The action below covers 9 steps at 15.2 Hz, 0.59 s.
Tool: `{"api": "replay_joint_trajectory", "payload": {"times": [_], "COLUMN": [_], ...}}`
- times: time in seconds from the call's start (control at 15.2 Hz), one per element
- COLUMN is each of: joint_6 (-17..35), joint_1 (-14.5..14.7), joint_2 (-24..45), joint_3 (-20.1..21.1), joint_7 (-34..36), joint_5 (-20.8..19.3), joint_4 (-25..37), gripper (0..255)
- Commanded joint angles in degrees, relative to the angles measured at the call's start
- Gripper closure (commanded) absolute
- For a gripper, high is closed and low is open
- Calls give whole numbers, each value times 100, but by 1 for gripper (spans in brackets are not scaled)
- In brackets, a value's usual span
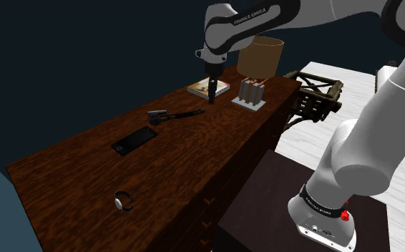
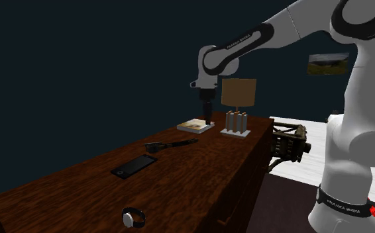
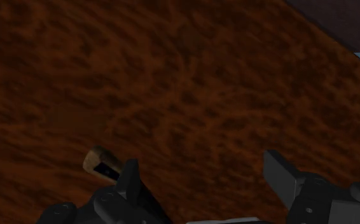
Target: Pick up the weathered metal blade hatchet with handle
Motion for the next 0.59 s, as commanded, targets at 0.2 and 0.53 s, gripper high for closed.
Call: {"api": "replay_joint_trajectory", "payload": {"times": [0.2, 0.53], "joint_6": [201, 176], "joint_1": [38, -19], "joint_2": [1167, 2281], "joint_3": [4, 186], "joint_7": [-1099, -2015], "joint_5": [372, 668], "joint_4": [915, 2001], "gripper": [0, 0]}}
